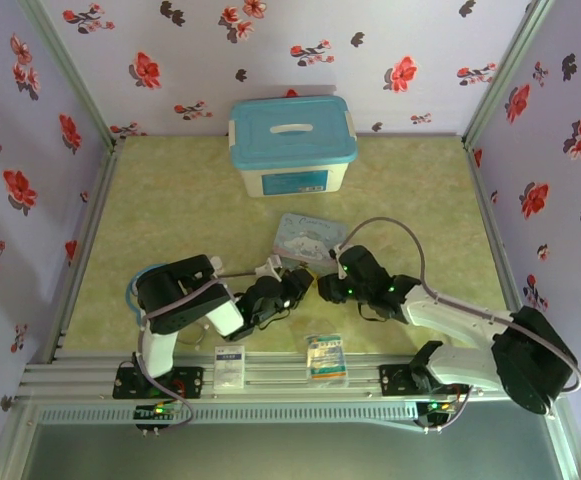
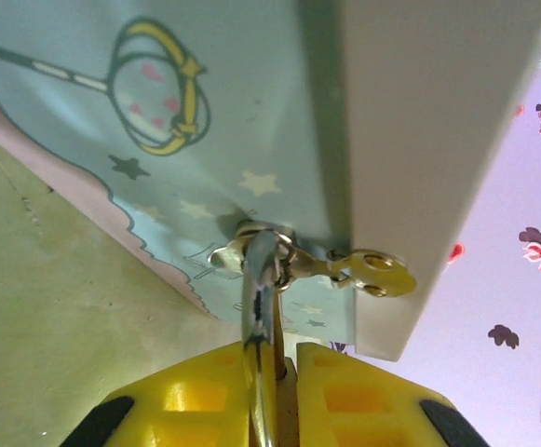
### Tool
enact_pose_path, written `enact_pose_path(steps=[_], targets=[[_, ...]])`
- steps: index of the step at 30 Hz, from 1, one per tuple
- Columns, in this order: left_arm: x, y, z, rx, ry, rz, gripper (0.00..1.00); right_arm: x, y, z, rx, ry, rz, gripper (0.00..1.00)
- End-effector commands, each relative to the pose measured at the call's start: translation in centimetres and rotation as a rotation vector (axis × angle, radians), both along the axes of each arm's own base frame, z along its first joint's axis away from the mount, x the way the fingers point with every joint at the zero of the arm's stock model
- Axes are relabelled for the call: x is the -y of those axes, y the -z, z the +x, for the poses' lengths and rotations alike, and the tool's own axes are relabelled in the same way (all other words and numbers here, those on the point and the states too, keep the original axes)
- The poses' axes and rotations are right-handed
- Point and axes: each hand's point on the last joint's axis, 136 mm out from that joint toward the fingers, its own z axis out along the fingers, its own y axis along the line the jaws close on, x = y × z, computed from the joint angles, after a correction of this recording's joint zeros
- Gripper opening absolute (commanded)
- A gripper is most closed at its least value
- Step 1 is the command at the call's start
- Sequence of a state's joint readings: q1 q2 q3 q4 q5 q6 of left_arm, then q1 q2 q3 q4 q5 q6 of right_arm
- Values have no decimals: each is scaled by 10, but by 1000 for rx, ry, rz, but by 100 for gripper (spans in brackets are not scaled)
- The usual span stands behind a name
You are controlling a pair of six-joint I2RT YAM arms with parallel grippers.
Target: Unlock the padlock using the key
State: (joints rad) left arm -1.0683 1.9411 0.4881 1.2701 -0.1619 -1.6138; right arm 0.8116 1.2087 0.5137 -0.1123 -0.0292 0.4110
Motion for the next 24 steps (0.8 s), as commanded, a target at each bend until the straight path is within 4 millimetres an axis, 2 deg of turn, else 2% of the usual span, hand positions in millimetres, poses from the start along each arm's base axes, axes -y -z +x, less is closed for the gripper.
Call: enact_pose_path(steps=[1,4,8,11,16,19,24], targets=[[3,-23,-1,39,20,-58,0,-9,2,-1,71,-90,-100,33],[5,-25,-1,34,28,-67,0,-15,2,3,163,-135,-171,33],[7,-24,-3,27,38,-71,0,-7,-4,21,331,-93,-339,30],[8,-24,-4,28,48,-67,0,-3,-8,29,422,-85,-431,25],[18,-28,-8,20,85,-91,0,-24,-10,22,498,-195,-419,25],[22,-27,-11,9,100,-100,0,-34,-15,21,522,-219,-386,21],[22,-26,-11,2,102,-99,0,-42,-8,17,504,-233,-328,11]])
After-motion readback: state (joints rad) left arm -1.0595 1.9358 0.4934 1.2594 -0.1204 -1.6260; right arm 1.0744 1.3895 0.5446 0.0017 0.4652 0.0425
